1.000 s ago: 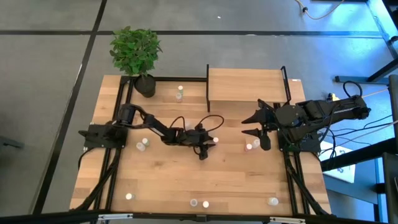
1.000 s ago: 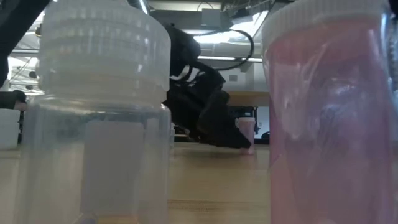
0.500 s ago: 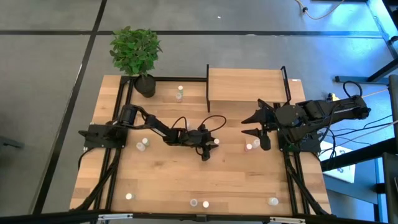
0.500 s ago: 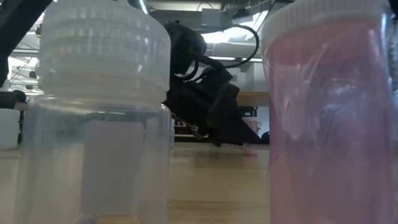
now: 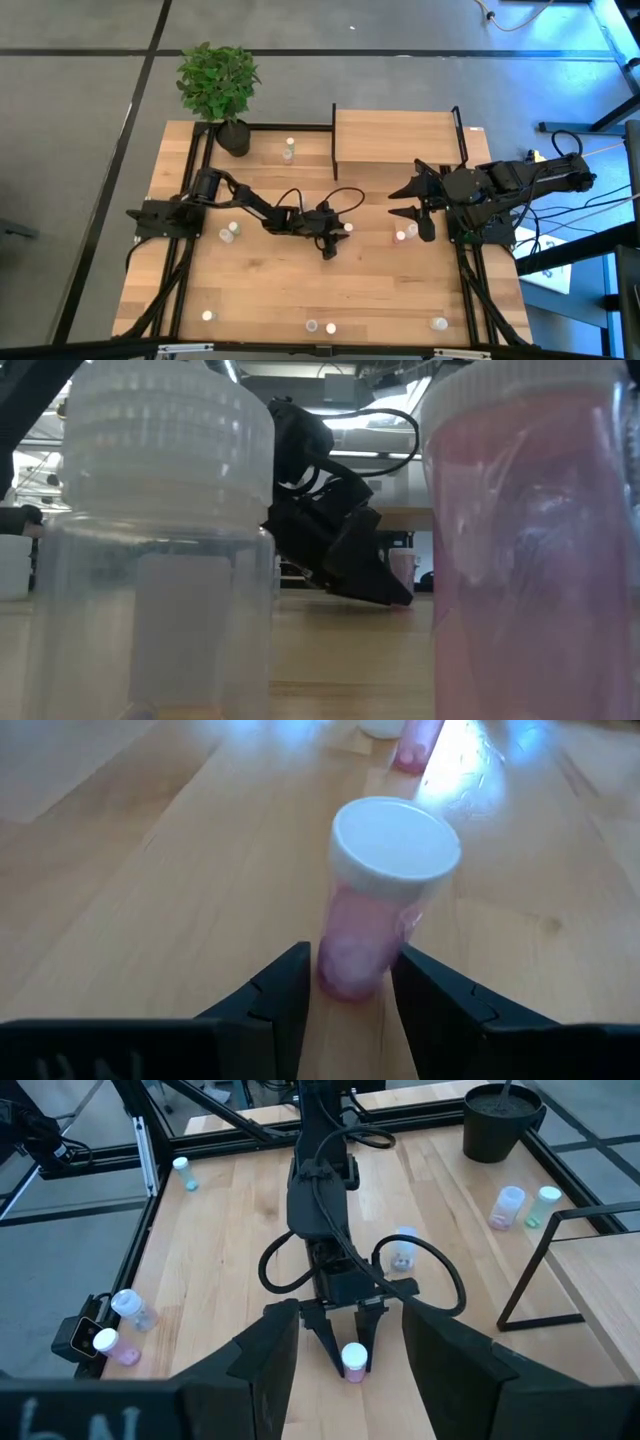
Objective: Pick and place medicine bottles onto shelf by color
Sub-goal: Put the top left pink pill bottle on the shelf
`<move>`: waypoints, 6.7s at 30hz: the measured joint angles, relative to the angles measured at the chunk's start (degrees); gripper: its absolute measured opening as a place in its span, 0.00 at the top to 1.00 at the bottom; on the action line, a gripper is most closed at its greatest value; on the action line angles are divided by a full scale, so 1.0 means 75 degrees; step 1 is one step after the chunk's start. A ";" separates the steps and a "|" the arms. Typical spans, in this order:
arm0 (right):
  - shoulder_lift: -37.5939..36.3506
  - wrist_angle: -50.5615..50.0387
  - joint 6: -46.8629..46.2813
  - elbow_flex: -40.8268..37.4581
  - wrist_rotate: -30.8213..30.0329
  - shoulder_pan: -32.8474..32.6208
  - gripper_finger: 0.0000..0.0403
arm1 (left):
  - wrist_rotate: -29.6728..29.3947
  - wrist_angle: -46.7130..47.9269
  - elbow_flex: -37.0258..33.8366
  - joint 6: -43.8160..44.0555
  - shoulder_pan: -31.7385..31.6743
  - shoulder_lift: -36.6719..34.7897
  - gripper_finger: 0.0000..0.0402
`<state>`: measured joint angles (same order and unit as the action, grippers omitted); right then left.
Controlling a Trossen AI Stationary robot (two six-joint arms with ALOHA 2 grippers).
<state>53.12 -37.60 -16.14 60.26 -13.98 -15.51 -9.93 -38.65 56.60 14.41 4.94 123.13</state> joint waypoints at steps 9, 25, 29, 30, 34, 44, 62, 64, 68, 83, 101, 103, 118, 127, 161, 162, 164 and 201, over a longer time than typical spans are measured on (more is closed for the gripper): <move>0.0000 0.0000 0.0003 -0.0001 0.0001 0.0001 0.55 | -0.0003 -0.0009 0.0000 0.0014 -0.0007 0.0000 0.78; 0.0000 -0.0003 -0.0034 -0.0001 0.0073 0.0001 0.55 | -0.0003 -0.0009 0.0000 0.0035 -0.0007 -0.0003 0.84; 0.0000 -0.0003 -0.0015 -0.0002 0.0073 0.0000 0.55 | -0.0003 0.0021 -0.0003 0.0058 -0.0007 -0.0036 0.84; 0.0000 -0.0006 -0.0044 -0.0002 0.0076 0.0000 0.55 | -0.0002 0.0072 -0.0007 0.0058 -0.0007 -0.0083 0.84; 0.0000 -0.0009 -0.0207 -0.0001 0.0074 0.0003 0.55 | 0.0001 0.0050 -0.0003 0.0058 -0.0047 -0.0224 0.84; 0.0125 0.0091 -0.0237 -0.0002 -0.0043 0.0003 0.55 | -0.0368 0.0328 0.0002 -0.0571 -0.0144 -0.0612 0.84; 0.1791 -0.0165 0.0595 -0.0087 0.1478 0.0172 0.55 | -0.0644 0.1425 0.0026 -0.0819 -0.0114 -0.1533 0.84; 0.1973 -0.0105 0.0596 -0.0087 0.1475 0.0313 0.55 | -0.0647 0.1432 0.0026 -0.0819 -0.0083 -0.1533 0.84; 0.2255 -0.0151 0.0548 -0.0087 0.1477 0.0644 0.55 | -0.0647 0.1443 0.0026 -0.0816 0.0015 -0.1533 0.84; 0.3187 0.0327 0.0642 -0.0087 0.1866 0.1046 0.55 | -0.0668 0.1469 0.0026 -0.0807 0.0057 -0.1533 0.84; 0.3641 0.0688 0.1295 -0.0087 0.1476 0.1098 0.55 | -0.0669 0.1470 0.0026 -0.0807 0.0066 -0.1525 0.84; 0.3751 0.0775 0.1393 -0.0087 0.1475 0.1133 0.55 | -0.0667 0.1478 0.0026 -0.0807 0.0068 -0.1524 0.84; 0.4208 0.0968 0.1422 -0.0087 0.1338 0.1552 0.55 | -0.0670 0.1498 0.0026 -0.0807 0.0066 -0.1524 0.84; 0.4219 0.1151 0.1402 -0.0087 0.1835 0.1754 0.55 | -0.0670 0.1498 0.0026 -0.0807 0.0069 -0.1524 0.84; 0.4408 0.1383 0.1361 -0.0090 0.2081 0.1754 0.55 | -0.0694 0.1494 0.0026 -0.0807 0.0060 -0.1524 0.84; 0.4458 0.1371 0.1364 -0.0090 0.2081 0.1754 0.55 | -0.0707 0.1495 0.0026 -0.0807 0.0060 -0.1524 0.84; 0.4567 0.1393 0.1364 -0.0090 0.2086 0.1754 0.55 | -0.0720 0.1495 0.0026 -0.0810 0.0060 -0.1524 0.84; 0.4701 0.1539 0.1015 -0.0090 0.2072 0.1754 0.71 | -0.0740 0.1498 0.0026 -0.0790 0.0049 -0.1521 0.82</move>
<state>88.38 -26.06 -8.53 59.59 1.56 -2.35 -15.49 -27.42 56.80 8.49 5.30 111.72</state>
